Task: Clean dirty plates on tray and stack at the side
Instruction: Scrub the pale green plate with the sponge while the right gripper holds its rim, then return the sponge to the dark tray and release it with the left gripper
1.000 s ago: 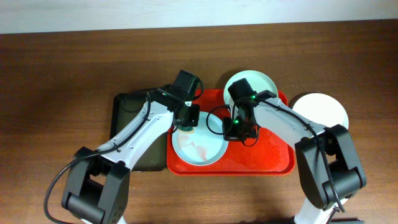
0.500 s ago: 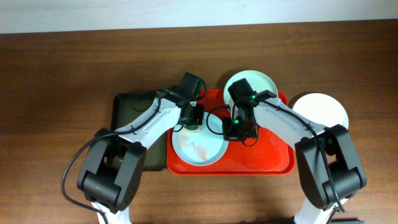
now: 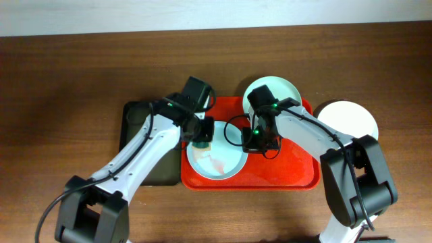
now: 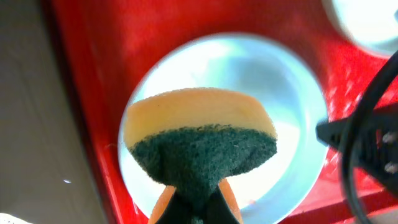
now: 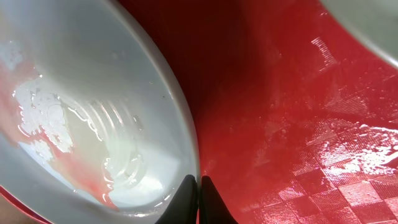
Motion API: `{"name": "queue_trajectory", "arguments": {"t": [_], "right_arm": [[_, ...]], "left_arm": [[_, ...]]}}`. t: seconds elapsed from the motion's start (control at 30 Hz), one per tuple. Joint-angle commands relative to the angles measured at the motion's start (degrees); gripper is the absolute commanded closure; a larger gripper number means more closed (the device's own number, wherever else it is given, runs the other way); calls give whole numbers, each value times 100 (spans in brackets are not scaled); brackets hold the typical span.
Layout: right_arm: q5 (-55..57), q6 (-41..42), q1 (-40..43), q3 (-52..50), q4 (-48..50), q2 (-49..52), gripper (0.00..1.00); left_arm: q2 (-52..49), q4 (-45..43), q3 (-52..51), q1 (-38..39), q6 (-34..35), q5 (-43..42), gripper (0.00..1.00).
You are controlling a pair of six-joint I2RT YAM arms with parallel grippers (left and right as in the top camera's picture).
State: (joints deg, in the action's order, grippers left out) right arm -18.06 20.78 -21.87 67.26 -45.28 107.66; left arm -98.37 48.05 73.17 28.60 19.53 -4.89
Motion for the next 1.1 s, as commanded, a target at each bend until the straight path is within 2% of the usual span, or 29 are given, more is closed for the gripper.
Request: {"name": "queue_trajectory", "arguments": {"t": [0.0, 0.07, 0.17, 0.4, 0.43, 0.5, 0.6, 0.67, 0.77, 0.87, 1.07], "right_arm": [[74, -39, -31, -52, -33, 50, 96], [74, -39, -31, -52, -33, 50, 96], [74, -39, -31, -52, -48, 50, 96], [74, -39, -31, -52, -50, 50, 96], [74, -39, -31, -52, -48, 50, 96], [76, -39, -31, -52, -52, 50, 96], [74, -39, -31, -52, -50, 50, 96], [74, -39, -31, -52, -50, 50, 96], [74, -39, -31, -52, -52, 50, 96], [76, -39, -31, -52, -50, 50, 96], [76, -39, -31, -52, -31, 50, 96]], "left_arm": [[-219, -282, -531, 175, 42, -507, 100], [-352, -638, -754, 286, 85, -535, 100], [-619, -874, -822, 470, 236, -1390, 100], [-1012, -1384, -949, 566, 509, -1287, 100], [-1060, -1440, -970, 564, 509, -1180, 100], [-1049, -1276, -907, 501, 361, -337, 100], [-964, -450, -295, 186, 201, 848, 100], [-896, -269, 17, 63, 140, 1106, 100], [-872, -166, 553, 11, 142, 758, 100], [-874, -330, 752, 9, 247, -70, 100], [-1211, -955, 638, 76, 385, -85, 100]]}}
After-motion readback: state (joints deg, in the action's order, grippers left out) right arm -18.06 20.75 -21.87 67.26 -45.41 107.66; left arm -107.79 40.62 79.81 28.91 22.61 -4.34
